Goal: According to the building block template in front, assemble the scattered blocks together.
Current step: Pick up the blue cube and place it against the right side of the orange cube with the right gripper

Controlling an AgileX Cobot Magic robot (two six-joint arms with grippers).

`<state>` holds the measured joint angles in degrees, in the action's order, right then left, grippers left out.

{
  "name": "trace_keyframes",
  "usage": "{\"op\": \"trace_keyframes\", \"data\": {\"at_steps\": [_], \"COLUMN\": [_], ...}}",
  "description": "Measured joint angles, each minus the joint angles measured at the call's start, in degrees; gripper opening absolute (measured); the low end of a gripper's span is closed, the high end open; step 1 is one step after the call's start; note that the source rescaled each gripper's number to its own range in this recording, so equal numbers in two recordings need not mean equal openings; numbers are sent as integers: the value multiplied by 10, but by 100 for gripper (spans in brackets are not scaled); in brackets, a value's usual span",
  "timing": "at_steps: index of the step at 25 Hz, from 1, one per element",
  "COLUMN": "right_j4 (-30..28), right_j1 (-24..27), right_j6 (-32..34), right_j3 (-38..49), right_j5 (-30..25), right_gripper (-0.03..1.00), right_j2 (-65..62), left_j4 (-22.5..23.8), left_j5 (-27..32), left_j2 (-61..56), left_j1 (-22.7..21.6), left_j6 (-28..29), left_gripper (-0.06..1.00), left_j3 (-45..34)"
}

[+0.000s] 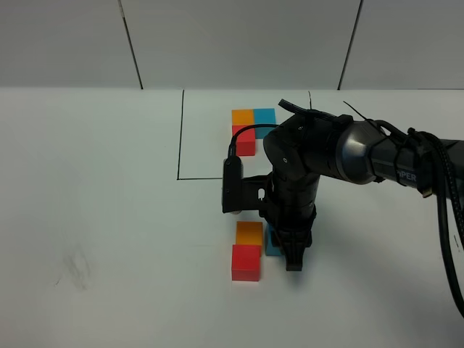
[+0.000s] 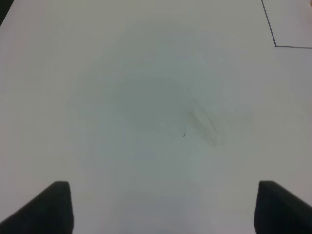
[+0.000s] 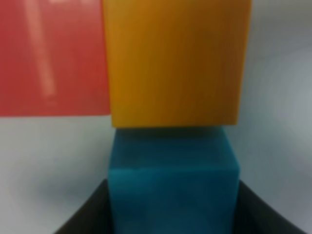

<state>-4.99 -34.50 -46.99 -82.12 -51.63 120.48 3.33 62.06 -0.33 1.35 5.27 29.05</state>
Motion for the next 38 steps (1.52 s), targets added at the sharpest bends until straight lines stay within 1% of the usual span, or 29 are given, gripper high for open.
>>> {"op": "trace_keyframes", "data": {"at_steps": [17,24,34,35,36,38], "right_j4": [1,3,4,4,6,9], "right_j1": [-5,-10,-10,-10,-10,-10], "right_j6": [-11,-11,-7,-5,-1,10], "right_j3": [-12,-46,-50,-50,-50,-50], "right_j5": [10,-17,-28,-29,-32,-43], "right_gripper": [28,28,28,29,35,53], "right_j2": [18,39,41,41,42,43], "left_j4": [0,0,0,0,0,0], "left_j5": [0,0,0,0,0,0], "left_j2": [0,0,0,0,0,0], "left_j1": [0,0,0,0,0,0], "left_j6": [0,0,0,0,0,0], "left_gripper": [67,67,67,67,67,67], "left_j3": [0,0,0,0,0,0]}}
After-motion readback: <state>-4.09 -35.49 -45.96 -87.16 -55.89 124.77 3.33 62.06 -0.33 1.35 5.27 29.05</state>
